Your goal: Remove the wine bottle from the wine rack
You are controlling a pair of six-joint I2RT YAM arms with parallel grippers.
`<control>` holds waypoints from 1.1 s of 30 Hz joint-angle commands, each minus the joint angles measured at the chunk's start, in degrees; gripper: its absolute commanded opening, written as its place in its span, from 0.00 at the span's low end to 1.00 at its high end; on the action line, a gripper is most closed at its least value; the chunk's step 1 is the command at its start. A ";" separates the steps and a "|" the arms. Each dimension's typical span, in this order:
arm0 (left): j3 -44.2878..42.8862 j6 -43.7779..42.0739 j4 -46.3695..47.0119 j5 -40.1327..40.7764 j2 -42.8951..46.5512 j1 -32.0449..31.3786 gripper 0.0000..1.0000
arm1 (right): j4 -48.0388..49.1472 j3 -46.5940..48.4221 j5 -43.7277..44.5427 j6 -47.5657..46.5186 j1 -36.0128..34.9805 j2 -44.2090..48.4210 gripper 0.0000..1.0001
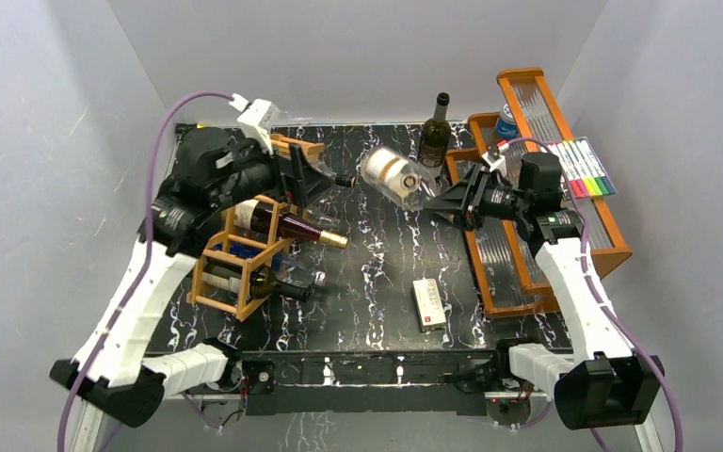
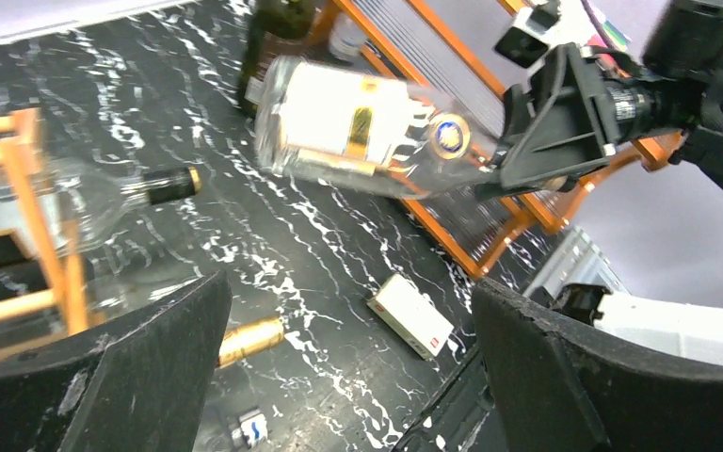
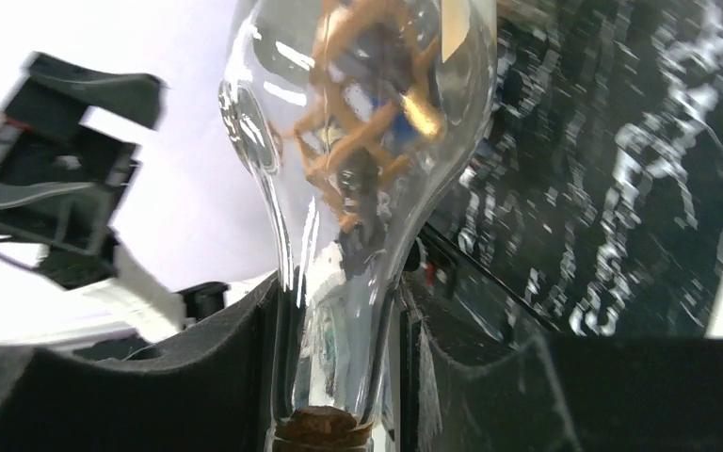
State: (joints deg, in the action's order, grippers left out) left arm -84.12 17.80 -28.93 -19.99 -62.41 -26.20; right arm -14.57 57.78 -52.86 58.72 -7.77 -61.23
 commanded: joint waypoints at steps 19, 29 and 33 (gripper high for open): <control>15.96 -45.26 27.00 0.84 -15.07 -28.74 0.98 | -40.40 14.52 6.15 -40.95 -0.90 -15.14 0.00; 18.18 -54.00 38.84 2.27 -26.20 -28.72 0.98 | -41.59 16.29 8.22 -42.02 -7.02 -16.87 0.00; 18.75 -54.30 40.91 -0.27 -28.86 -28.67 0.98 | -40.10 16.34 8.15 -40.76 -8.98 -17.14 0.00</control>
State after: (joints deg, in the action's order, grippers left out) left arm -65.34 -33.98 5.19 -17.85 -91.33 -55.09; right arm -59.79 68.82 -36.73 18.85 -15.35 -80.12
